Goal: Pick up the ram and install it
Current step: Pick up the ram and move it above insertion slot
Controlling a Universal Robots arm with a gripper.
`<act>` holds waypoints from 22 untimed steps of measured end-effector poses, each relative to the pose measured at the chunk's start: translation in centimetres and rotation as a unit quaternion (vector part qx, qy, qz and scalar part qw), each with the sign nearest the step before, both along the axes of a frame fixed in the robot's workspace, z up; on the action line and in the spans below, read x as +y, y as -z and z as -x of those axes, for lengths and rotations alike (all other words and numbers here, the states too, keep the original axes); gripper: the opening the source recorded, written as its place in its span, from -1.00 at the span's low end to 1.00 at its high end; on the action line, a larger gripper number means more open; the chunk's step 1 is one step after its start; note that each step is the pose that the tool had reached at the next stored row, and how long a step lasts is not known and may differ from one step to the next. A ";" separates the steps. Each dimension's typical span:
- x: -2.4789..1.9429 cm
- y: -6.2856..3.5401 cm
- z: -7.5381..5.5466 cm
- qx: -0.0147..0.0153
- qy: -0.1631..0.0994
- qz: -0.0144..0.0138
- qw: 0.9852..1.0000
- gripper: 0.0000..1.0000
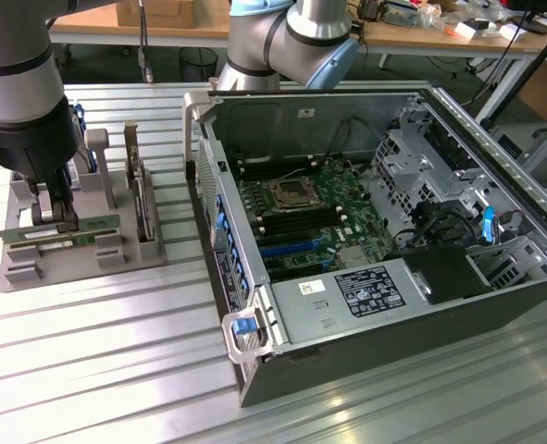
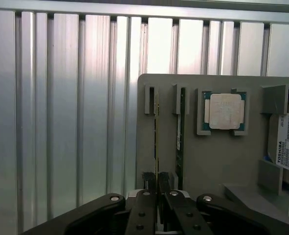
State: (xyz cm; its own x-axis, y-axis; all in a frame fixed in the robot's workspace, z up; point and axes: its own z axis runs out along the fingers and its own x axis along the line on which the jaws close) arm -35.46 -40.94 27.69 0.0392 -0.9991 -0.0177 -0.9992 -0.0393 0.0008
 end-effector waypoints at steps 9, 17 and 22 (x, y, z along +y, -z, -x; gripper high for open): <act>0.00 -0.37 -0.1 0.000 0.000 0.000 1.000 -0.73; 0.00 -0.61 -0.1 0.000 0.000 0.000 1.000 -0.73; 0.00 -0.70 -0.1 0.000 0.000 -0.001 1.000 -0.73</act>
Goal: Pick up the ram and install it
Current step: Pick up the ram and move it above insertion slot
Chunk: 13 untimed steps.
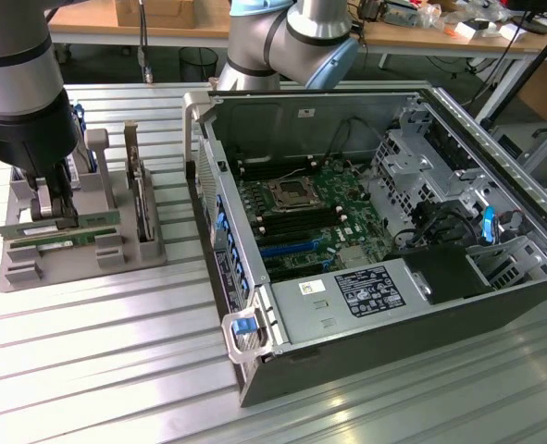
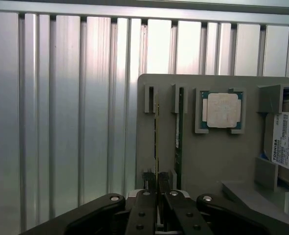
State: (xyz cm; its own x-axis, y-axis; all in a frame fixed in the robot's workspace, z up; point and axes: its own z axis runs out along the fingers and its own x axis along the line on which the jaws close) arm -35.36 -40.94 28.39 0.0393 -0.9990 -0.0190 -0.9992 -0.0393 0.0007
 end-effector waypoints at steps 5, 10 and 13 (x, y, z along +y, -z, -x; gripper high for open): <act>0.00 -0.08 -0.2 0.000 0.000 -0.001 1.000 -0.73; 0.00 -0.60 -0.4 0.000 0.000 -0.002 1.000 -0.73; 0.00 -1.06 -0.4 0.000 0.000 -0.002 1.000 -0.73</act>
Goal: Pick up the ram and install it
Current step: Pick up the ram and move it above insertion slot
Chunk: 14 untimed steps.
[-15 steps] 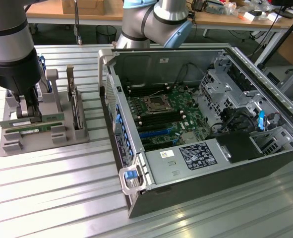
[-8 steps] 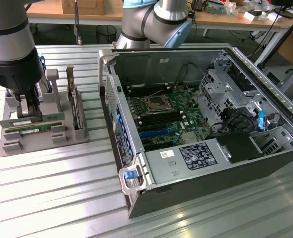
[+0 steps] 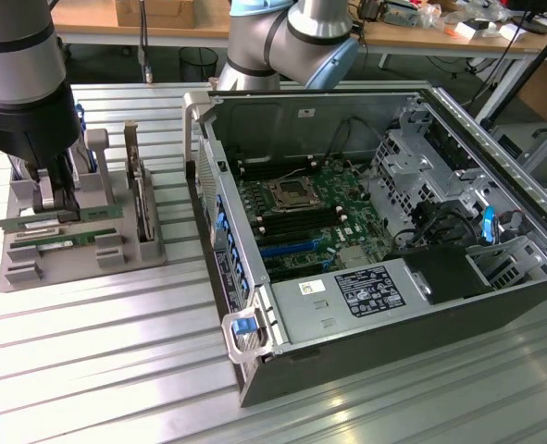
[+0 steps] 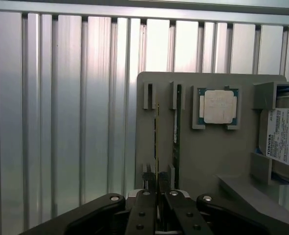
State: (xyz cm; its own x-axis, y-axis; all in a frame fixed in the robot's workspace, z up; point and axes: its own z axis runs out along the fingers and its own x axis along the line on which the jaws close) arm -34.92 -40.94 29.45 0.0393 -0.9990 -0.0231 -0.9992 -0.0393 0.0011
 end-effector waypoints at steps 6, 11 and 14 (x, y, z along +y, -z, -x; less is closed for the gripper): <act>0.00 -1.13 0.0 0.000 0.000 -0.001 1.000 -0.73; 0.00 -1.77 0.0 0.000 0.000 -0.002 1.000 -0.73; 0.00 -2.28 0.0 0.000 0.000 -0.003 1.000 -0.73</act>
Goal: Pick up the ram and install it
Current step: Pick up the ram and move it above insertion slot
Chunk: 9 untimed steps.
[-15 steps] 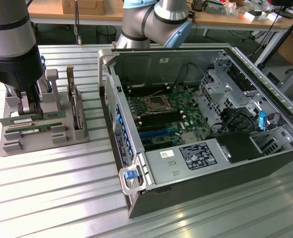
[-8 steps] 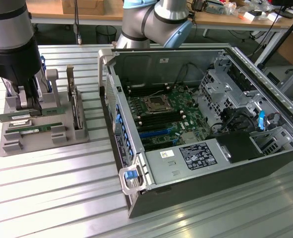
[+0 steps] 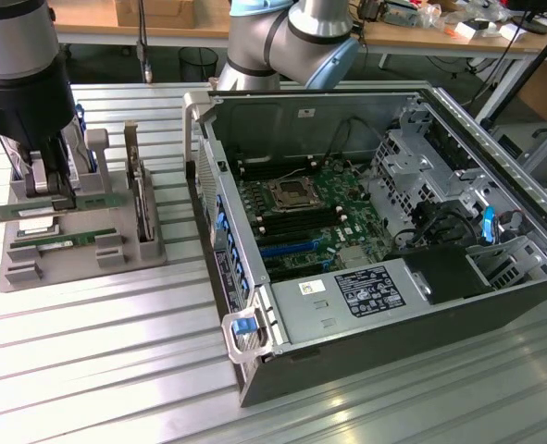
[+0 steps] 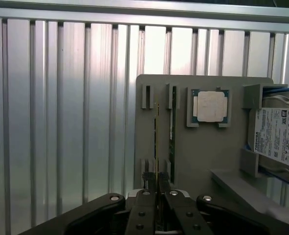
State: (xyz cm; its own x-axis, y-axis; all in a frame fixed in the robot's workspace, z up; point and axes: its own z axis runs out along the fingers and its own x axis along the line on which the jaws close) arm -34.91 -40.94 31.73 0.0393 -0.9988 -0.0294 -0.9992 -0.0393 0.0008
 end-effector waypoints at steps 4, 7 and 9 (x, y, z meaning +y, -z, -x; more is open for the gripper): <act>0.00 -0.52 0.0 0.000 0.000 -0.001 1.000 -0.73; 0.00 -0.90 0.0 0.000 0.000 -0.001 1.000 -0.73; 0.00 -1.24 0.0 0.000 0.000 -0.002 1.000 -0.73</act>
